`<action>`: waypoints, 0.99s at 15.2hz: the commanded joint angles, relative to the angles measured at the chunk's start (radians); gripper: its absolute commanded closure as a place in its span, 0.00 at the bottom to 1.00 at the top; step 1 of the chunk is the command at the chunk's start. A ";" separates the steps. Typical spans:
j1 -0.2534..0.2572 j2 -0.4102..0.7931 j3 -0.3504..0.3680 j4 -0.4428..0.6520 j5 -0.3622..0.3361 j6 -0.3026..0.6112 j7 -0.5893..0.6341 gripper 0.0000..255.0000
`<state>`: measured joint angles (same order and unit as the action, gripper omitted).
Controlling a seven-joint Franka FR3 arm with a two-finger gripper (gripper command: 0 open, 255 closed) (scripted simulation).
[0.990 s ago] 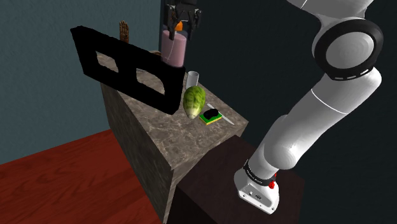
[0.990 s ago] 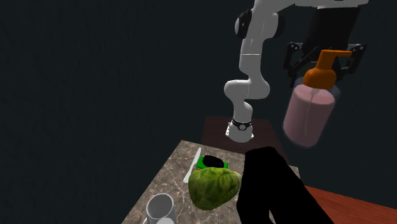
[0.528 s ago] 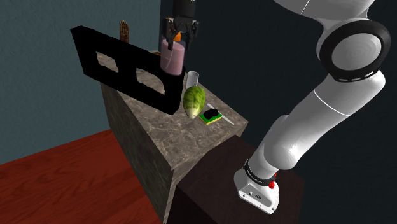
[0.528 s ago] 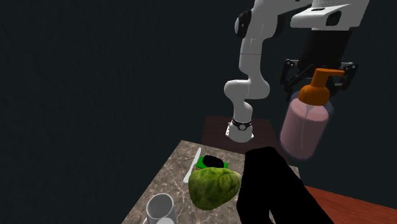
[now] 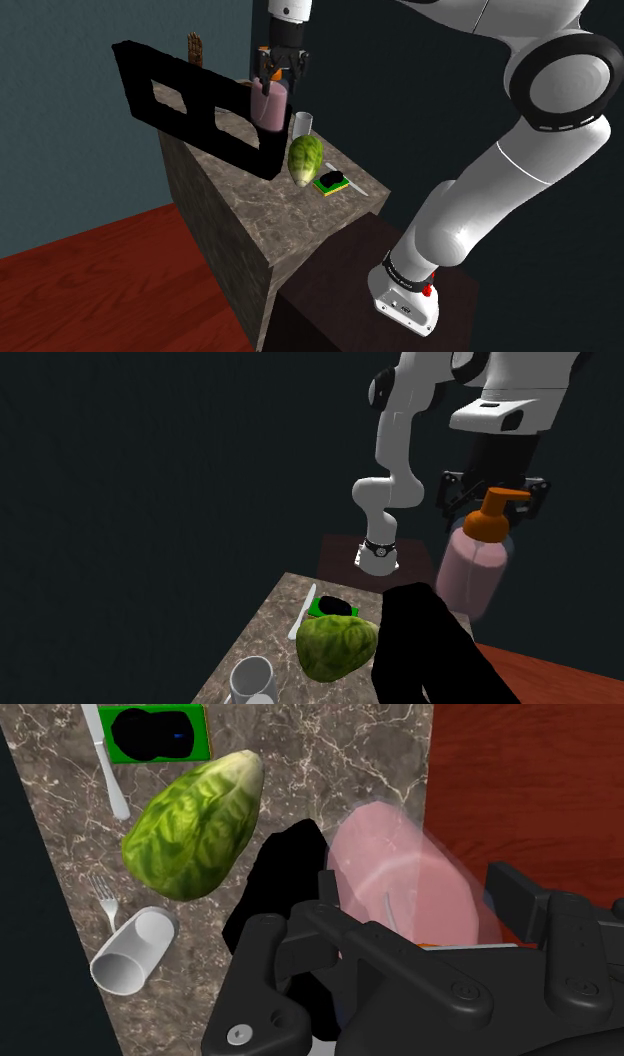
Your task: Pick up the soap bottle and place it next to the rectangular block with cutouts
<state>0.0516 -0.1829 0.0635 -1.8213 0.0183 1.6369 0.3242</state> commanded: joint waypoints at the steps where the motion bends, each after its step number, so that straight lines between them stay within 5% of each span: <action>1: -0.002 -0.005 -0.002 -0.035 -0.001 0.028 -0.001 1.00; 15: -0.002 -0.009 0.001 -0.228 0.000 0.217 -0.003 1.00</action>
<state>0.0510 -0.1946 0.0659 -2.0365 0.0199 1.8368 0.3221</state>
